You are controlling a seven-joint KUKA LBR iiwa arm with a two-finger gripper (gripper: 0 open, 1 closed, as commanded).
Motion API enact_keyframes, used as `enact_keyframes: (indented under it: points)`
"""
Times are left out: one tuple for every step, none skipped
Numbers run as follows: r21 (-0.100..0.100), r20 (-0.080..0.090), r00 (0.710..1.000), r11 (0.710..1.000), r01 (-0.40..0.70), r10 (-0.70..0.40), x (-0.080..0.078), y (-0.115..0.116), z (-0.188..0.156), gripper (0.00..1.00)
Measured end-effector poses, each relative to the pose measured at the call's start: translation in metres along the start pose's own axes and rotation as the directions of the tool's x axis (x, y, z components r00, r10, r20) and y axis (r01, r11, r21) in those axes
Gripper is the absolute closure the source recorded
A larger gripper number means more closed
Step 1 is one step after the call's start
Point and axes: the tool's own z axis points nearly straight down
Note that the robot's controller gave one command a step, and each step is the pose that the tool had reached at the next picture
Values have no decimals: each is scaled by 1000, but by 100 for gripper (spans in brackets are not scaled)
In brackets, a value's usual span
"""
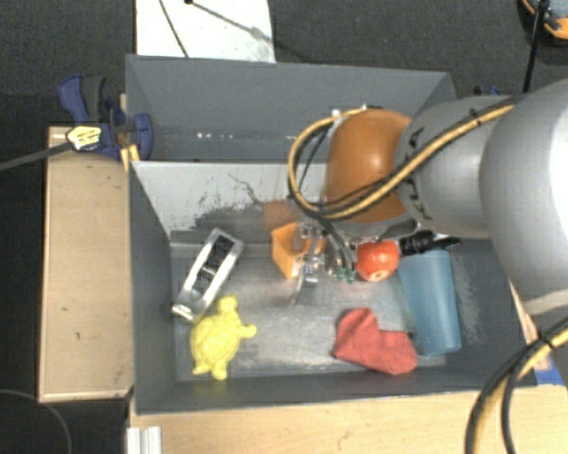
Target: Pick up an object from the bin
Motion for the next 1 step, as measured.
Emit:
enact_keyframes:
  points:
    - [1,0,999,999,37,-37,8,18,8,0]
